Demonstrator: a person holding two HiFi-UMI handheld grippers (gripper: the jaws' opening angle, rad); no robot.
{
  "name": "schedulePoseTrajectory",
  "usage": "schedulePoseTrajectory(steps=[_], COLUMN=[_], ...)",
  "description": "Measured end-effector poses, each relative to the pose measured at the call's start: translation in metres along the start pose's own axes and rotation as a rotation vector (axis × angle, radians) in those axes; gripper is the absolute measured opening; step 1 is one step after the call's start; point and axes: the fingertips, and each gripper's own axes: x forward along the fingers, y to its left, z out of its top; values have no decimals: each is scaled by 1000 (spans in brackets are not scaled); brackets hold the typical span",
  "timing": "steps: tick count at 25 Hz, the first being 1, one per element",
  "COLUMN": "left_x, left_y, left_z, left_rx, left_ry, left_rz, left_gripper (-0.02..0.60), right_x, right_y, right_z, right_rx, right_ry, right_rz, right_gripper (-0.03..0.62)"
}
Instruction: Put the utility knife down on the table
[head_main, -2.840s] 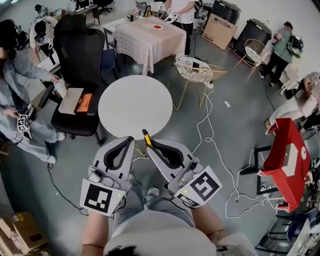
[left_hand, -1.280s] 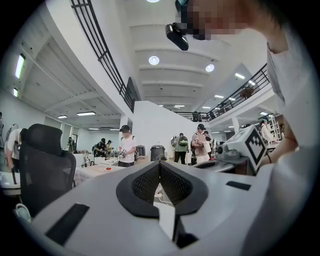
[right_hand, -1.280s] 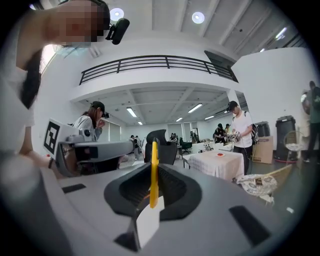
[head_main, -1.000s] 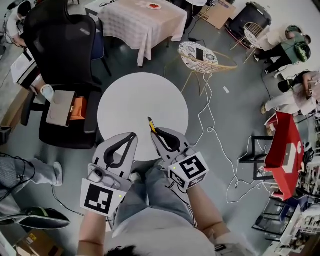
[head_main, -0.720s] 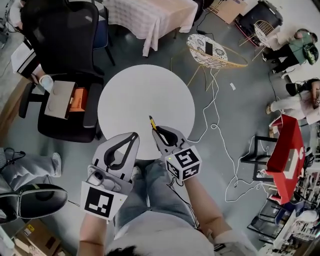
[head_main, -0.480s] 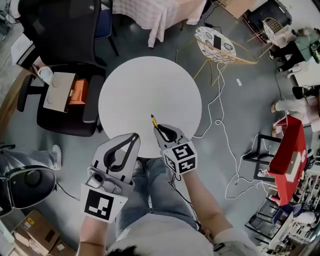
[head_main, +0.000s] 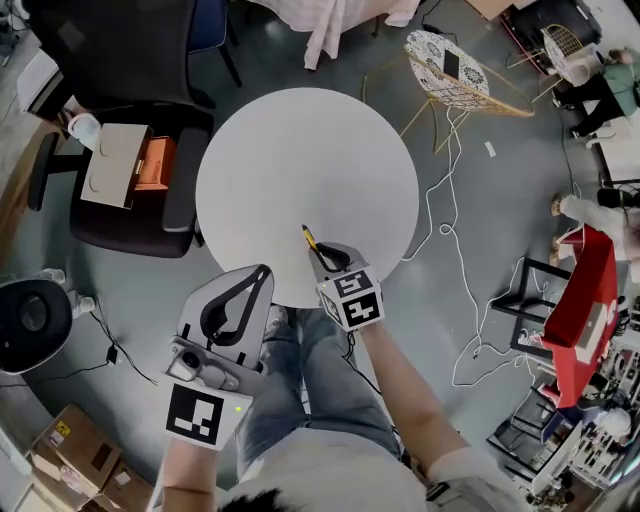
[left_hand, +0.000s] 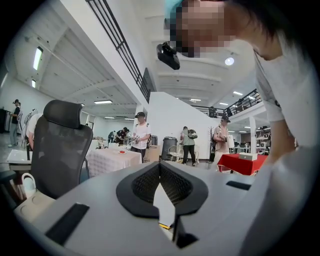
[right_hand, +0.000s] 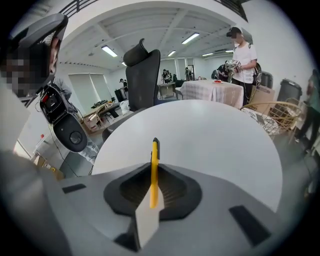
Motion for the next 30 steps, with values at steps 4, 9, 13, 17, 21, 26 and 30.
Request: schedulePoseTrajectory(steps=[4, 9, 13, 17, 21, 26, 30], left_x=[-1, -3, -1, -1, -2, 0, 1], left_y=[5, 9, 8, 7, 7, 5, -1], left_z=[-2, -2, 0, 4, 6, 14, 27], left_rx=[1, 1, 6, 10, 16, 25, 35], left_ry=[2, 4, 0, -4, -6, -21, -45], left_rz=[10, 13, 9, 4, -2, -24, -48], left_gripper=[11, 11, 11, 11, 11, 11, 11], right_x=[11, 16, 15, 10, 4, -21, -54], right_y=[1, 3, 5, 7, 9, 15, 27], right_z=[-8, -10, -9, -3, 8, 39, 72], right_rx=[-14, -15, -29, -15, -11, -30, -30], right_ry=[48, 64, 59, 33, -4, -113, -224], right_rz=[-2, -9, -2, 5, 2, -13, 7], right_gripper=[49, 51, 54, 68, 69, 8, 8])
